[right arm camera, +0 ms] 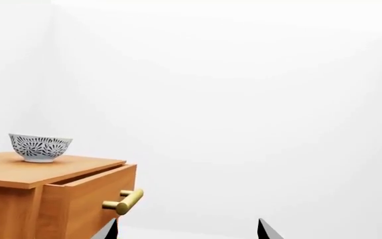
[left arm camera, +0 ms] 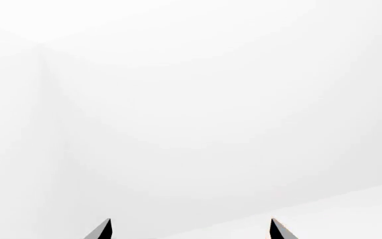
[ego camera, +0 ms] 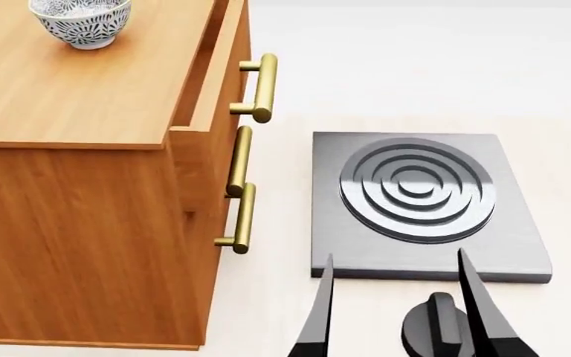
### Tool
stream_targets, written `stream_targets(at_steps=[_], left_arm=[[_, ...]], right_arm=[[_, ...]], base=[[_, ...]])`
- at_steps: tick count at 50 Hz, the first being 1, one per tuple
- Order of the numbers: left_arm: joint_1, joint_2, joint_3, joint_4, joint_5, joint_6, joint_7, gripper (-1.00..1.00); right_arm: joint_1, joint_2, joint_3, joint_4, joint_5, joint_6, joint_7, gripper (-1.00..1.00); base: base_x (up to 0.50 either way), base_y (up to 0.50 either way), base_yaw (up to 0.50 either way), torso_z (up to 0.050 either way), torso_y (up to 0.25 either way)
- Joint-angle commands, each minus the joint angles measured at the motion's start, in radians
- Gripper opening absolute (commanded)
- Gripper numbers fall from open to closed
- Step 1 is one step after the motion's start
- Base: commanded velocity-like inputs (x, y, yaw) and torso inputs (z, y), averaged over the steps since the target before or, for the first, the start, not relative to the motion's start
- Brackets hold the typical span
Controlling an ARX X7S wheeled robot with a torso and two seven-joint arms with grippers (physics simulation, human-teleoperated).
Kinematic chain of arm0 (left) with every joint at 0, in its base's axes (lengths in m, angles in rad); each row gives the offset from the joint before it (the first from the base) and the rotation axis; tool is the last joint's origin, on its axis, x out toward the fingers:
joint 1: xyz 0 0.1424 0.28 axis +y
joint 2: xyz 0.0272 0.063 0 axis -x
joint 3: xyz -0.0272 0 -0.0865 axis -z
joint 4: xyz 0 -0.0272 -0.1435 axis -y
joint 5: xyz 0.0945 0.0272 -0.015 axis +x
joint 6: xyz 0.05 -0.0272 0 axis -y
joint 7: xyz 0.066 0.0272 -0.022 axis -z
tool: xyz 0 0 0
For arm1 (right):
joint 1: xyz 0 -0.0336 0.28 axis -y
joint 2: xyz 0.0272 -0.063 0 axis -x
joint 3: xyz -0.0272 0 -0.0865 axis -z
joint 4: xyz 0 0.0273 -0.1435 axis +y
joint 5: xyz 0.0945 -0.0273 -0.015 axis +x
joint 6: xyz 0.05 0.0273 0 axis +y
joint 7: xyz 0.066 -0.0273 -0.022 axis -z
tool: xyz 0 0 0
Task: Pick the akita bowl on the wooden cabinet and place it on the plate.
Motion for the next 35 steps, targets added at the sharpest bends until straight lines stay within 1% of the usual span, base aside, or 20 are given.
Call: stream_targets(at_steps=[1,2,5,24,26,32,35], left_arm=[[0.007,-0.001,-0.003,0.002,0.001,0.001,0.001,1.0],[0.005,0.0,-0.011,0.005,0.003,-0.002,0.003,1.0],[0.002,0.0,-0.006,0.004,0.006,-0.005,0.005,1.0],[0.009,0.005,-0.01,0.009,0.023,-0.005,0.02,1.0],[0.011,0.008,-0.007,0.014,0.033,-0.009,0.027,1.0],[0.023,0.008,0.002,0.011,0.027,0.0,0.02,1.0],[0.018,0.007,0.0,0.009,0.022,-0.002,0.018,1.0]], right_arm=[[-0.001,0.007,0.0,-0.007,0.002,0.001,0.005,1.0],[-0.006,0.007,0.007,-0.004,0.011,-0.02,0.005,1.0],[0.001,0.006,0.002,-0.004,0.005,-0.001,0.009,1.0],[0.0,0.012,-0.004,-0.002,0.005,-0.01,0.017,1.0],[-0.004,0.017,-0.007,-0.001,0.003,-0.028,0.014,1.0],[0.005,0.01,0.002,0.0,0.008,0.006,0.028,1.0],[0.002,0.011,0.001,-0.002,0.008,-0.005,0.029,1.0]], base=[[0.0,0.0,0.0,0.0,0.0],[0.3,0.0,0.0,0.0,0.0],[0.32,0.0,0.0,0.0,0.0],[0.0,0.0,0.0,0.0,0.0],[0.21,0.0,0.0,0.0,0.0],[0.34,0.0,0.0,0.0,0.0],[0.0,0.0,0.0,0.0,0.0]])
